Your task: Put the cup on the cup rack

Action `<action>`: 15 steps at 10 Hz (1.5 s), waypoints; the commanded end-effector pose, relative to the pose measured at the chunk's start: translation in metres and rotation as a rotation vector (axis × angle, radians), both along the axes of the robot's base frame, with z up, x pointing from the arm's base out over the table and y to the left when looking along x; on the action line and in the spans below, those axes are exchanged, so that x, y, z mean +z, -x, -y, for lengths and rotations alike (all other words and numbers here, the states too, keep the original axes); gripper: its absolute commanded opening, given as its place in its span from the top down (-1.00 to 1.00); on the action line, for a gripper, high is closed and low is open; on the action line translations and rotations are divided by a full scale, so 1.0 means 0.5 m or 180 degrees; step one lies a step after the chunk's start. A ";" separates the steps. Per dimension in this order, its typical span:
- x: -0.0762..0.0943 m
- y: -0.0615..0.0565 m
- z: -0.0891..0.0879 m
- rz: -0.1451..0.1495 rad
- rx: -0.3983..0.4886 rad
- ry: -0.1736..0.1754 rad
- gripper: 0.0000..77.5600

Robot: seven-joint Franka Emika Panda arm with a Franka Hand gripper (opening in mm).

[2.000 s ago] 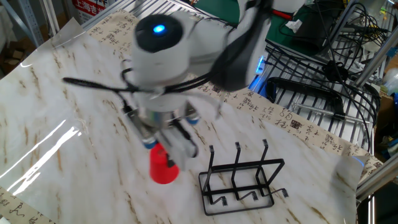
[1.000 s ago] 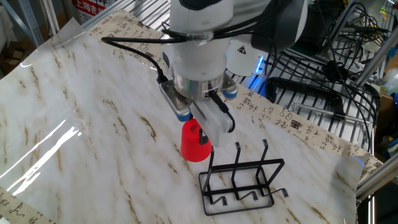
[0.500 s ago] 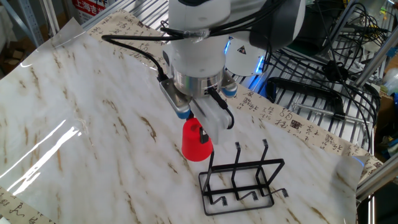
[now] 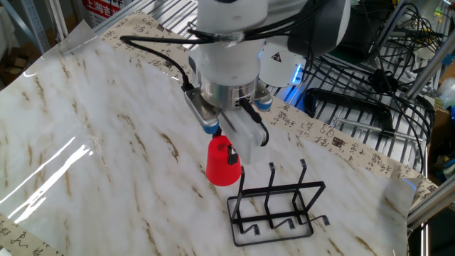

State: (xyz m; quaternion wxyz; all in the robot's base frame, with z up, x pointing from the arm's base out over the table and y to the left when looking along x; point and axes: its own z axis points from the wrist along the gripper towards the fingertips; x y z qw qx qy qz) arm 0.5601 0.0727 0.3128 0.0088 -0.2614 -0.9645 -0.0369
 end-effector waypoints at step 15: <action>0.031 0.194 -0.171 0.0295 0.0104 0.0000 0.97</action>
